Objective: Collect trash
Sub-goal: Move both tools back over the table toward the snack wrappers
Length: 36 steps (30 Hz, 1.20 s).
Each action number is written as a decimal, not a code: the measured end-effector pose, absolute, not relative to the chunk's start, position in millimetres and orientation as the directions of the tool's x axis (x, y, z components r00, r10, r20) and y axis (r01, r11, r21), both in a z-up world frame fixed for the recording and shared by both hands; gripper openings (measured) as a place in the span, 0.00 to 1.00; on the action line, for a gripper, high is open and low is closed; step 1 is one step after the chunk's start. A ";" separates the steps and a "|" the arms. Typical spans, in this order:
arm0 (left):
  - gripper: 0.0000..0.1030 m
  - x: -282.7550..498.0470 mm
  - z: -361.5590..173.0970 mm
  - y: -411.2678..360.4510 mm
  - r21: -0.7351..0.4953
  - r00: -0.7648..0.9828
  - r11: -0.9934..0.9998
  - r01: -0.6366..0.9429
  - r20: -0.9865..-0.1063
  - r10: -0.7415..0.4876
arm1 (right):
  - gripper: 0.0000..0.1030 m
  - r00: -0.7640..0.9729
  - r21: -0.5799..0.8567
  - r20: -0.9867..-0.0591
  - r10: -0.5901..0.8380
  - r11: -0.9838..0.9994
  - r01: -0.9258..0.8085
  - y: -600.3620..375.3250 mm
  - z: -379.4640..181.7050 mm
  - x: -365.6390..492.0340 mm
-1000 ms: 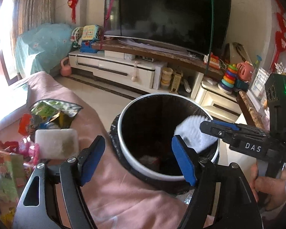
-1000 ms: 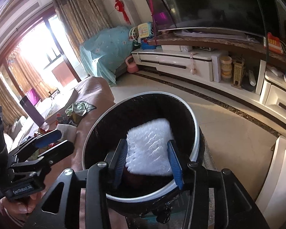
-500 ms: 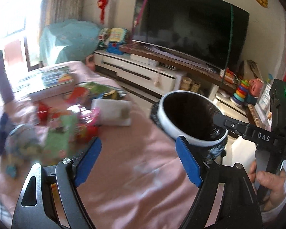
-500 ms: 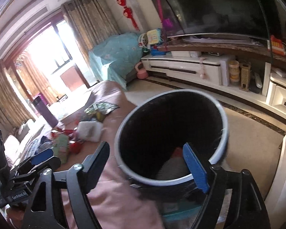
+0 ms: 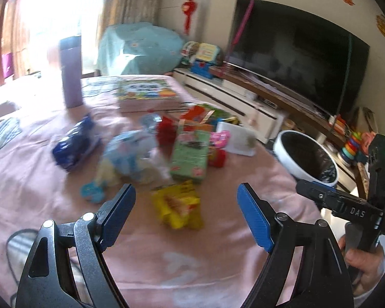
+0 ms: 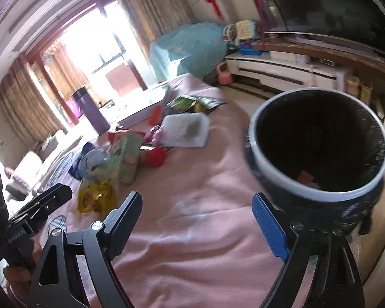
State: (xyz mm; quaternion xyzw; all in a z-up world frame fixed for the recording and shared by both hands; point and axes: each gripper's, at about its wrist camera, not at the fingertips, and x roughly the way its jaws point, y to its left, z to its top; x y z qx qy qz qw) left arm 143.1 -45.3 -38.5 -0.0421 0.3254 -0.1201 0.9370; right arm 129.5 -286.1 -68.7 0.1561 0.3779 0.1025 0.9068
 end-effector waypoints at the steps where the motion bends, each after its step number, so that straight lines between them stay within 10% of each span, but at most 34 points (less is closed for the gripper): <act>1: 0.81 143.2 -39.9 -38.1 -0.160 0.761 0.970 0.183 -0.601 -0.243 | 0.86 0.690 0.359 -0.654 0.309 0.930 -0.076 -280.2 -68.9 130.9; 18: 0.81 149.3 -57.7 32.2 -0.128 0.750 0.990 0.057 -0.649 -0.128 | 0.85 0.635 0.352 -0.664 0.395 0.914 -0.200 -206.0 -71.6 136.3; 26: 0.80 178.8 -68.5 40.5 -0.037 0.726 0.996 0.075 -0.683 -0.080 | 0.51 0.556 0.392 -0.681 0.476 0.879 -0.272 -165.0 -80.4 149.5; 36: 0.49 226.2 -103.8 41.1 -0.011 0.615 0.991 0.133 -0.783 -0.091 | 0.49 0.491 0.416 -0.705 0.512 0.859 -0.298 -137.1 -96.6 176.4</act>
